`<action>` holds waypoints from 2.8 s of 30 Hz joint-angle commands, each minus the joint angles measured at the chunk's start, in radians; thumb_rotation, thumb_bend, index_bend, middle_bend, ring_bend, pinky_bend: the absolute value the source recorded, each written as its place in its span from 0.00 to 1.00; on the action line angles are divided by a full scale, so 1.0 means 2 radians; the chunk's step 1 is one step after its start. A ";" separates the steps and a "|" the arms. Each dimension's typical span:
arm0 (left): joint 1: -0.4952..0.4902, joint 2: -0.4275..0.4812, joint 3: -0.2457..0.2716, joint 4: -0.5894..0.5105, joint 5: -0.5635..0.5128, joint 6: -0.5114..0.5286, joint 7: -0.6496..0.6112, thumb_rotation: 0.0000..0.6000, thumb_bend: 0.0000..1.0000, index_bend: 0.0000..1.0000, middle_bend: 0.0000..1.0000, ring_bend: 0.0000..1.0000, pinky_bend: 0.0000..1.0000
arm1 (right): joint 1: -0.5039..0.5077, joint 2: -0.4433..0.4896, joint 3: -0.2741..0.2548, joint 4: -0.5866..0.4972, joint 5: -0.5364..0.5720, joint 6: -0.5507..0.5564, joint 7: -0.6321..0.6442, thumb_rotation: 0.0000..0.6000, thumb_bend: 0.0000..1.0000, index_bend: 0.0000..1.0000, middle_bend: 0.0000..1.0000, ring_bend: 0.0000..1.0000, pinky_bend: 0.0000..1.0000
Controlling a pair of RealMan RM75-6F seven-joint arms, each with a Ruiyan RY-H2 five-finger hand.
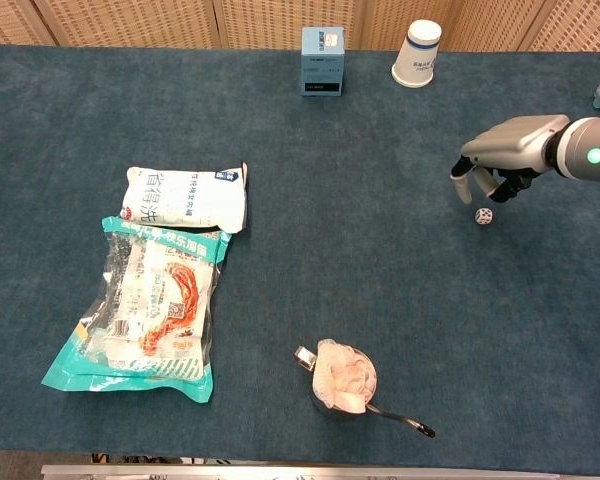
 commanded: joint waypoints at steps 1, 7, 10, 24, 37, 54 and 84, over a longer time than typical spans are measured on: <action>0.000 0.000 0.000 0.000 0.000 0.000 0.000 1.00 0.26 0.44 0.32 0.20 0.35 | 0.002 -0.005 -0.008 0.006 0.003 0.001 0.002 1.00 1.00 0.44 1.00 1.00 1.00; 0.000 0.000 0.001 0.000 0.001 0.000 -0.001 1.00 0.26 0.44 0.32 0.20 0.35 | 0.005 -0.018 -0.023 0.019 0.008 0.004 0.003 1.00 1.00 0.44 1.00 1.00 1.00; 0.000 0.000 0.000 0.000 0.000 0.000 -0.001 1.00 0.26 0.44 0.32 0.20 0.35 | 0.006 -0.022 -0.026 0.023 0.007 0.005 0.006 1.00 1.00 0.44 1.00 1.00 1.00; 0.001 0.001 0.000 0.000 0.002 0.000 -0.004 1.00 0.26 0.44 0.32 0.20 0.35 | 0.007 -0.037 -0.026 0.037 -0.009 0.003 0.027 1.00 1.00 0.44 1.00 1.00 1.00; 0.002 0.001 0.001 -0.001 0.005 0.002 -0.002 1.00 0.26 0.44 0.32 0.20 0.35 | 0.007 -0.035 -0.042 0.040 -0.001 0.010 0.030 1.00 1.00 0.44 1.00 1.00 1.00; 0.001 0.000 0.000 0.001 0.000 0.000 0.001 1.00 0.26 0.44 0.32 0.20 0.35 | -0.002 -0.013 -0.055 0.022 -0.003 0.031 0.031 1.00 1.00 0.44 1.00 1.00 1.00; 0.001 -0.002 0.000 0.000 -0.002 -0.001 0.008 1.00 0.26 0.44 0.33 0.20 0.35 | -0.038 0.016 -0.056 -0.017 -0.044 0.045 0.038 1.00 1.00 0.44 1.00 1.00 1.00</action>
